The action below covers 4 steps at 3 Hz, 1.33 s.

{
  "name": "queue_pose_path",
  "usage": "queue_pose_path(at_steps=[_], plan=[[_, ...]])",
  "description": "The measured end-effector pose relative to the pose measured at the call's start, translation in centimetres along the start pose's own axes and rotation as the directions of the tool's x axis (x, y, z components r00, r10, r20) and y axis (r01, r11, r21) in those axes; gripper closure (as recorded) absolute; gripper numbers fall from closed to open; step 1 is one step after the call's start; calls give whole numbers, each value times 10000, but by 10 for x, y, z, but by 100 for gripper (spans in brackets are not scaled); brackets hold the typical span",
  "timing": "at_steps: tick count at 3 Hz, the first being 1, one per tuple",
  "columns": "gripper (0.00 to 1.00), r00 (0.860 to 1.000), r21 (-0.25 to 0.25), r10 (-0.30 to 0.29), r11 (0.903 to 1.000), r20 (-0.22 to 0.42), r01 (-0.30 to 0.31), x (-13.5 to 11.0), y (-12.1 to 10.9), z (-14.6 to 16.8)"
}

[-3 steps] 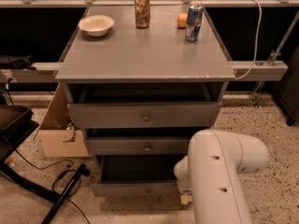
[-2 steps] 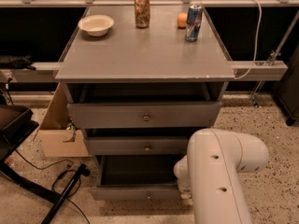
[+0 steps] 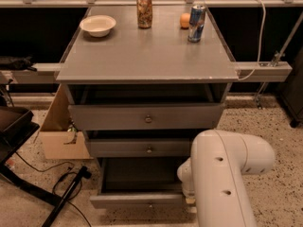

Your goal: Open bottom drawer

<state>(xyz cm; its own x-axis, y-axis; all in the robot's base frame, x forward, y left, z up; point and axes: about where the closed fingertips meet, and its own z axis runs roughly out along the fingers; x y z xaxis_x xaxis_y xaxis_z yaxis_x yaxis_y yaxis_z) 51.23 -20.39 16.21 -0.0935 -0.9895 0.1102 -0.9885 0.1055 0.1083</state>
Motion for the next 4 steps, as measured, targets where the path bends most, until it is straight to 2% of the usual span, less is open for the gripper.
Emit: queue_pose_path(at_steps=[4], plan=[[100, 9987, -341, 513, 9981, -78, -515, 8, 21, -1]])
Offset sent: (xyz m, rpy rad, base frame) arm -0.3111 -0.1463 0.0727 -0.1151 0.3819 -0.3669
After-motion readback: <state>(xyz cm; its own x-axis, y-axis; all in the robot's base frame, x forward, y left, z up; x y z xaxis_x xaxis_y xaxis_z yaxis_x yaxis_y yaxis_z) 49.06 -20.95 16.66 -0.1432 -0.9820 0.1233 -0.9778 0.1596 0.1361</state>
